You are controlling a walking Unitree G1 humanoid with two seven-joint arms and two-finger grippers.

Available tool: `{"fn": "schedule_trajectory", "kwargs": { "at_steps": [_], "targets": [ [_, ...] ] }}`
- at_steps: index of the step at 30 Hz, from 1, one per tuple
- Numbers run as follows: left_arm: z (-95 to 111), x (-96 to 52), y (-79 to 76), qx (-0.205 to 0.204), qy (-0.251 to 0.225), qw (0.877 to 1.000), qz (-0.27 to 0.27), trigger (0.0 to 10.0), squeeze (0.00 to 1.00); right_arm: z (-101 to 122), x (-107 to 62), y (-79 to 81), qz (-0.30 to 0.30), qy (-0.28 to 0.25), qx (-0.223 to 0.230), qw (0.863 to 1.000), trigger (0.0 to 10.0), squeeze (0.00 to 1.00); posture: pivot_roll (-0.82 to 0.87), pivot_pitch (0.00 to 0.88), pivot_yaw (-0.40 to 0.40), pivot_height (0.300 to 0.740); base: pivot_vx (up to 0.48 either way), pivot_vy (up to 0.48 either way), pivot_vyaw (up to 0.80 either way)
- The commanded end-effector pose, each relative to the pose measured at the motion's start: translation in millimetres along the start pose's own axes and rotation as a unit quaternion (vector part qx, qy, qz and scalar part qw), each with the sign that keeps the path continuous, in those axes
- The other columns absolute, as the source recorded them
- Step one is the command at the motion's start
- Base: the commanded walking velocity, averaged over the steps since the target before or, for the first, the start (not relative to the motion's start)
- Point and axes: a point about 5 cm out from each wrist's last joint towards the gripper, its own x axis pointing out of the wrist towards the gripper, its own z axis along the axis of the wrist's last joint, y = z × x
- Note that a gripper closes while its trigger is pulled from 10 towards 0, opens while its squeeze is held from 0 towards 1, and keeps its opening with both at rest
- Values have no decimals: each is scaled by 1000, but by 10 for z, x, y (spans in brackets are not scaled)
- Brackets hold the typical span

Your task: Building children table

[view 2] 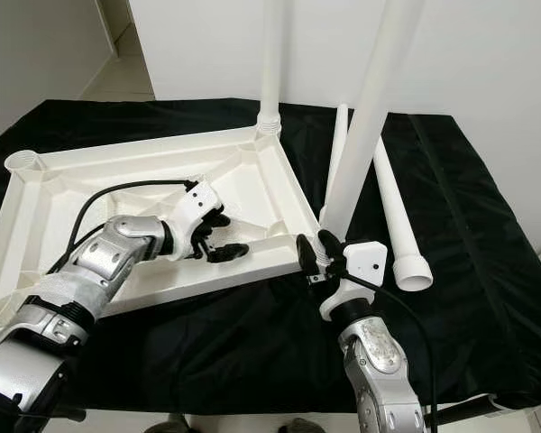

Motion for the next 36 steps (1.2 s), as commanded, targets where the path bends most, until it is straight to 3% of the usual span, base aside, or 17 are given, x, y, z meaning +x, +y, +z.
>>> {"fn": "schedule_trajectory", "kwargs": {
  "at_steps": [1, 8, 10, 14, 15, 18, 19, 25, 31, 36],
  "targets": [
    [17, -39, 40, -1, 6, 1000, 5, 10000, 0, -5, -18, -22, -9, 4, 1, 1000, 10000, 0, -65, 0, 36, 740, 0, 0, 0],
    [-112, -41, 102, -18, 50, 998, 45, 10000, 0, 10, -2, -45, -11, 2, 2, 1000, 10000, 0, -63, 0, 32, 740, 0, 0, 0],
    [-119, -35, 131, -27, 56, 996, 62, 8196, 0, 9, -4, -49, -10, 3, 2, 1000, 10000, 0, -62, 0, 29, 740, 0, 0, 0],
    [-126, -37, 158, -33, 61, 995, 77, 8235, 0, 7, -6, -53, -11, 3, 2, 1000, 10000, 0, -63, 0, 29, 740, 0, 0, 0],
    [-132, -43, 177, -35, 66, 993, 87, 3412, 0, 6, -6, -55, -12, 4, 1, 1000, 10000, 0, -63, 0, 29, 740, 0, 0, 0],
    [-132, -43, 177, -35, 66, 993, 87, 3412, 0, 6, -6, -55, -12, 4, 1, 1000, 10000, 0, -63, 0, 29, 740, 0, 0, 0],
    [-131, -53, 206, -31, 70, 992, 104, 0, 0, 5, -6, -56, -12, 4, 1, 1000, 10000, 0, -65, 1, 28, 740, 0, 0, 0],
    [-153, -87, 278, -42, 81, 982, 164, 0, 0, 3, -14, -58, -15, 5, 0, 1000, 10000, 0, -65, 6, 29, 740, 0, 0, 0],
    [-220, -99, 293, -49, 91, 978, 182, 0, 0, 5, -16, -59, -15, 4, 0, 1000, 10000, 0, -62, 6, 29, 740, 0, 0, 0],
    [-232, -174, 418, -56, 95, 966, 232, 0, 0, 7, -8, -59, -15, 3, -1, 1000, 10000, 0, -63, 5, 32, 740, 0, 0, 0]
  ]
}}
